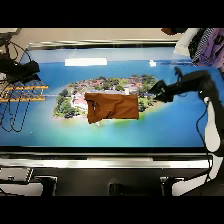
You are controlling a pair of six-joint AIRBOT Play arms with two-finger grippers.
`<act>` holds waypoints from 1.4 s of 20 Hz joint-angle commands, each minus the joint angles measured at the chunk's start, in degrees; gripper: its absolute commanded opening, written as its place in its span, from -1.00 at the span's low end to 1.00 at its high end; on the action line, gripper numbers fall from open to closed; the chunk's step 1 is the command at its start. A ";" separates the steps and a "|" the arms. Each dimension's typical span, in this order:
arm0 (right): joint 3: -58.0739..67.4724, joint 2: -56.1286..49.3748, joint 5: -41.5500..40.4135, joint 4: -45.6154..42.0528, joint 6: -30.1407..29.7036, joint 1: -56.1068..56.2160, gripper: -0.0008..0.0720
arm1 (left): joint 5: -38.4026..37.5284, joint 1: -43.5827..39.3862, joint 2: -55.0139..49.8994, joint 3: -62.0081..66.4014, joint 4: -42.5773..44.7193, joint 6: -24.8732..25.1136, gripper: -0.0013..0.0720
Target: Fold the clothes and pants, and hang the long-sleeved shirts on hangers.
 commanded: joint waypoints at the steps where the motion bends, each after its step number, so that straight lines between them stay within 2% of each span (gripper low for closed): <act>1: -5.60 -4.42 1.18 4.13 -5.14 2.14 0.62 | 0.02 0.00 -0.66 0.00 0.02 0.00 -0.93; 8: -5.60 -8.98 6.91 5.01 -4.96 9.14 0.48 | 0.02 0.00 -2.47 -0.02 0.02 0.00 -0.93; 9: -5.60 -9.07 7.82 5.05 -4.81 9.68 0.36 | 0.00 0.00 -2.62 -0.02 0.02 0.00 -0.93; 10: -5.57 -9.09 8.55 5.05 -4.59 10.16 0.24 | 0.00 0.00 -2.73 -0.02 0.02 0.00 -0.93; 11: -5.53 -9.09 8.63 5.33 -4.42 10.47 0.02 | 0.00 0.00 -2.84 -0.02 0.02 0.00 -0.93; 13: -5.27 -8.44 8.50 6.29 -4.46 10.51 -0.89 | 0.02 0.00 -2.99 -0.02 0.02 0.02 -0.93; 15: -3.17 -6.54 8.57 6.38 -2.27 10.25 -0.90 | 0.02 0.02 -3.02 -0.02 0.04 0.04 -0.93; 19: 8.41 -4.46 8.31 5.64 10.25 7.45 -0.90 | 0.00 0.02 -3.02 -0.02 0.02 0.22 -0.93; 23: 20.28 -4.44 8.37 2.47 18.10 3.56 -0.90 | -0.02 0.02 -3.02 -0.02 0.04 0.22 -0.93; 28: 27.96 -4.42 11.10 -0.15 26.91 -3.04 -0.90 | -0.02 0.02 -3.02 -0.02 0.04 0.22 -0.93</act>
